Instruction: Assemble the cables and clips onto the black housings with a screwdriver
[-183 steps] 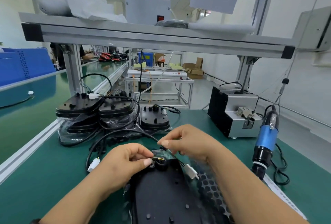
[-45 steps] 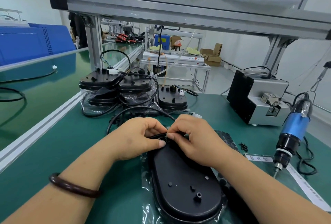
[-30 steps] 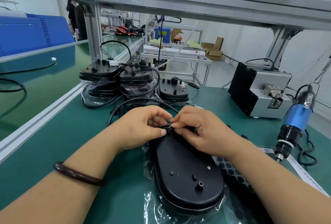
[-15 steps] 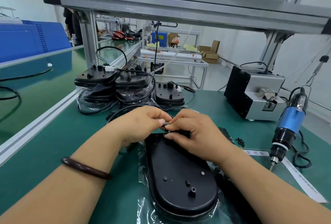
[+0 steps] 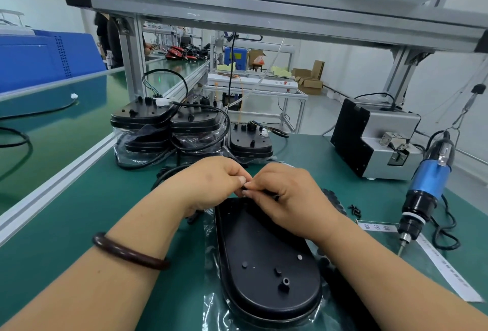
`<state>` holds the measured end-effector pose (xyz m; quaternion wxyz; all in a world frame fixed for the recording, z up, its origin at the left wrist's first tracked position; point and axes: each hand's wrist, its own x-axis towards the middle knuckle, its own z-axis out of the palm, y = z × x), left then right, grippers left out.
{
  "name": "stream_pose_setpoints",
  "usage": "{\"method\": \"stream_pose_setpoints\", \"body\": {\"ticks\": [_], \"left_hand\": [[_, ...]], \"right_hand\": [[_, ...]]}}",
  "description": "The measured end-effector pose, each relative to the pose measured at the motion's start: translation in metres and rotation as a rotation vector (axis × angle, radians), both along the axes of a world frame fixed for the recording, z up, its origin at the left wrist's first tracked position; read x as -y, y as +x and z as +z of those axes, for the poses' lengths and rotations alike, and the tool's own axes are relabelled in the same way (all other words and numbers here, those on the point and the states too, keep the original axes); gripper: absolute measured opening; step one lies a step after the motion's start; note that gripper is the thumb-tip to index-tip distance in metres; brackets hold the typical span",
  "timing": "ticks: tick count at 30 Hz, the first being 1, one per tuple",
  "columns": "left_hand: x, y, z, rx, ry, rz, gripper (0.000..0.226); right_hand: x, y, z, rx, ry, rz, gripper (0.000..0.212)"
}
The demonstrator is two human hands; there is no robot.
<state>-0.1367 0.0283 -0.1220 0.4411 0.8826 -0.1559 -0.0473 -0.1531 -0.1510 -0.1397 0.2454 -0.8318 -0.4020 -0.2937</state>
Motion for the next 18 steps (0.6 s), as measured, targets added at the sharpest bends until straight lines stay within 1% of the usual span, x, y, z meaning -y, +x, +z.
{"method": "stream_pose_setpoints", "body": {"ticks": [5,8,11,18], "left_hand": [[-0.004,-0.001,-0.002,-0.032,-0.038,-0.016,0.032],[-0.005,-0.001,-0.005,-0.027,-0.084,-0.005,0.025],[-0.006,0.0,-0.007,-0.009,-0.095,-0.017,0.023],[-0.012,0.002,-0.012,-0.046,-0.183,-0.049,0.027]], "right_hand": [[0.001,0.002,0.0,-0.096,0.024,0.003,0.007],[0.001,0.003,-0.001,-0.155,0.048,0.01,0.007],[0.0,0.003,-0.002,-0.188,0.059,0.009,0.007],[0.001,0.003,0.004,-0.228,0.028,0.029,0.008]]}}
